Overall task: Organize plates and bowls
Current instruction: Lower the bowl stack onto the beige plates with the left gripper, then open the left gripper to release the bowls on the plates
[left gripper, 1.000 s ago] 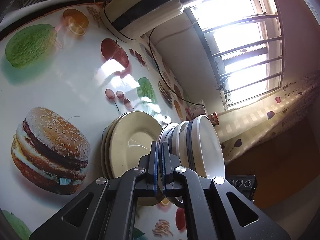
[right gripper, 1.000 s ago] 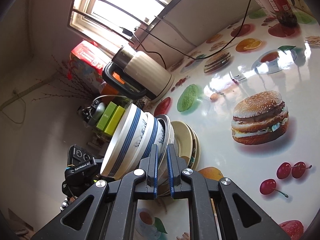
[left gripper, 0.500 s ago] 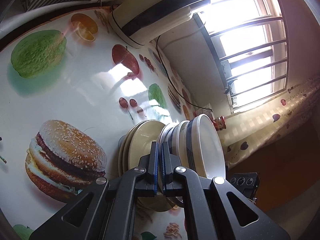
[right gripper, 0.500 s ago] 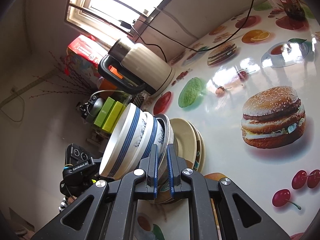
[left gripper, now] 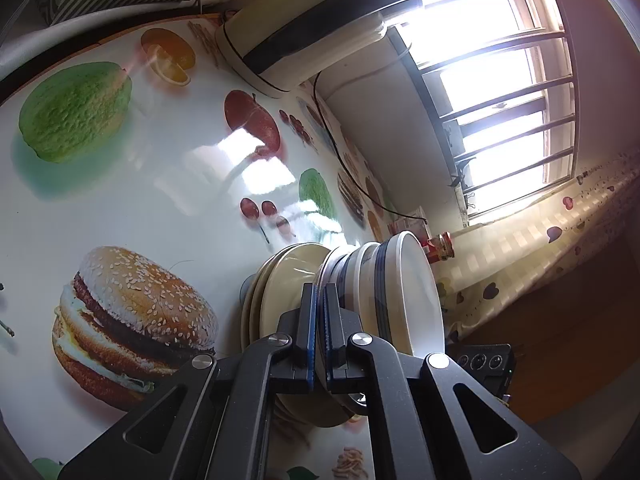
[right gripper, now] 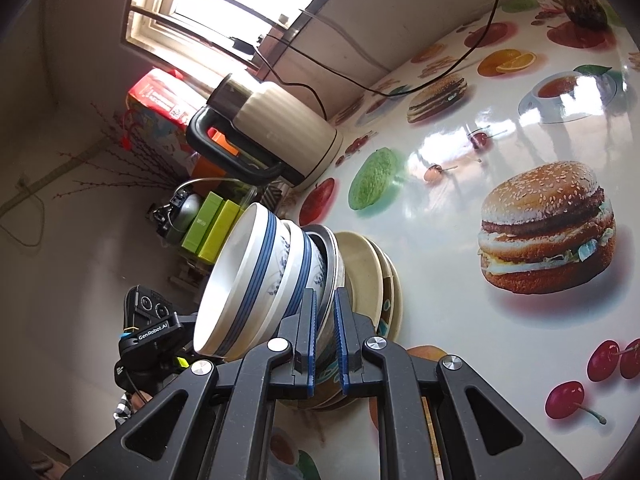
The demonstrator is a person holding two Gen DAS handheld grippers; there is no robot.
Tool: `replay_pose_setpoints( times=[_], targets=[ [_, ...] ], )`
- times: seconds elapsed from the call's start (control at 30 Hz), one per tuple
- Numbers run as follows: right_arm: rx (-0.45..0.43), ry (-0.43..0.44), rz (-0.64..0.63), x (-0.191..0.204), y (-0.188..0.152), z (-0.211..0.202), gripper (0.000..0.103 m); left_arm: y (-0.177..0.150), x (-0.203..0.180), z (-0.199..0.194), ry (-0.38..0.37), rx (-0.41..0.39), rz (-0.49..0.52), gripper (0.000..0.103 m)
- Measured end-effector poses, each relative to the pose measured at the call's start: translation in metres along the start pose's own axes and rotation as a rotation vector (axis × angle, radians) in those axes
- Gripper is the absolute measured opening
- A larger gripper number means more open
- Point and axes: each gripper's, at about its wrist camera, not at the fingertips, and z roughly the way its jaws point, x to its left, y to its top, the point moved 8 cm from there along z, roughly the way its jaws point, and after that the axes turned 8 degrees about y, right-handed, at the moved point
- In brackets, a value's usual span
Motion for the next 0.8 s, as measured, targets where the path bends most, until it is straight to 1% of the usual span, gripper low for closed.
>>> replay_pose_setpoints(
  times=[0.23,0.43,0.5,0.53,0.6,0.7,0.73,0.8],
  targets=[
    [0.009,-0.03,-0.033,0.002,0.0,0.001,0.011,-0.001,0.0,-0.001,0.018,0.003,0.013,0.001],
    [0.022,-0.062,-0.066,0.003,-0.001,0.002,0.012,-0.001,0.002,-0.003,0.051,-0.005,0.009,0.008],
    [0.021,-0.071,-0.069,0.003,-0.001,0.001,0.014,0.0,0.003,-0.005,0.065,-0.013,0.014,0.013],
    [0.02,-0.076,-0.073,0.003,-0.001,0.001,0.015,0.0,0.003,-0.006,0.082,-0.018,0.021,0.014],
    [0.018,-0.095,-0.078,0.002,-0.002,-0.001,0.02,0.001,0.006,-0.01,0.126,-0.03,0.038,0.018],
    [0.014,-0.103,-0.096,0.007,-0.002,-0.005,0.023,0.0,0.006,-0.016,0.178,-0.04,0.068,0.023],
    [0.012,-0.108,-0.105,0.009,-0.002,-0.006,0.025,-0.001,0.005,-0.018,0.204,-0.045,0.089,0.024],
    [0.009,-0.123,-0.126,0.013,-0.003,-0.009,0.031,-0.004,0.002,-0.023,0.232,-0.059,0.127,0.024]
  ],
)
